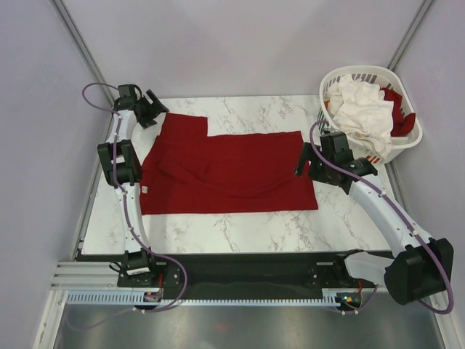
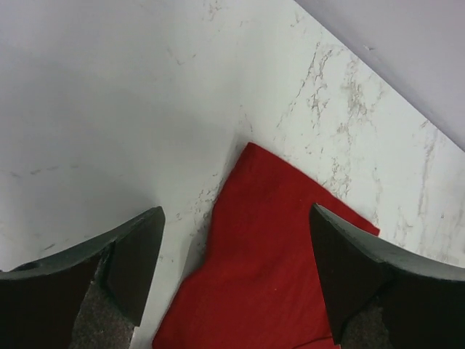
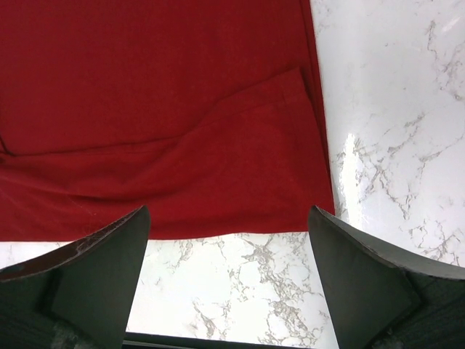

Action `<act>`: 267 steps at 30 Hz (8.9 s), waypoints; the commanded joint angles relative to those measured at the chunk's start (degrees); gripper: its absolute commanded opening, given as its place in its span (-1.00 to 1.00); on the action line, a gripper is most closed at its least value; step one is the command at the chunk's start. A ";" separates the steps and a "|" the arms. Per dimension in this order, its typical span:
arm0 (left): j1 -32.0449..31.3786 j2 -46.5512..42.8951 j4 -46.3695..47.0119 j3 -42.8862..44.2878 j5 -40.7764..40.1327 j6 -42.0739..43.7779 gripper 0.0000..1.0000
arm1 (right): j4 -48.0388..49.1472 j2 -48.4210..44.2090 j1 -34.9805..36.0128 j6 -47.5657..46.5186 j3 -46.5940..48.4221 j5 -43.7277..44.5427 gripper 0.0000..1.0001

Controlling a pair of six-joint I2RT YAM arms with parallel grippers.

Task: Fold and stack the t-shirts
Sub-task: Fold the tshirt

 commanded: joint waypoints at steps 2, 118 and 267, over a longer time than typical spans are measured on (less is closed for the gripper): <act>0.02 1.53 3.24 2.91 5.35 -6.96 0.77 | 0.14 2.10 0.01 -0.78 1.08 0.07 0.96; -2.79 -62.80 0.34 -55.62 3.34 17.46 -0.96 | 6.73 39.30 -6.76 -2.80 32.48 3.59 -1.00; -2.79 -52.00 2.19 -73.03 -15.99 -0.91 -0.12 | 6.21 -4.66 19.87 5.64 -17.29 5.26 0.41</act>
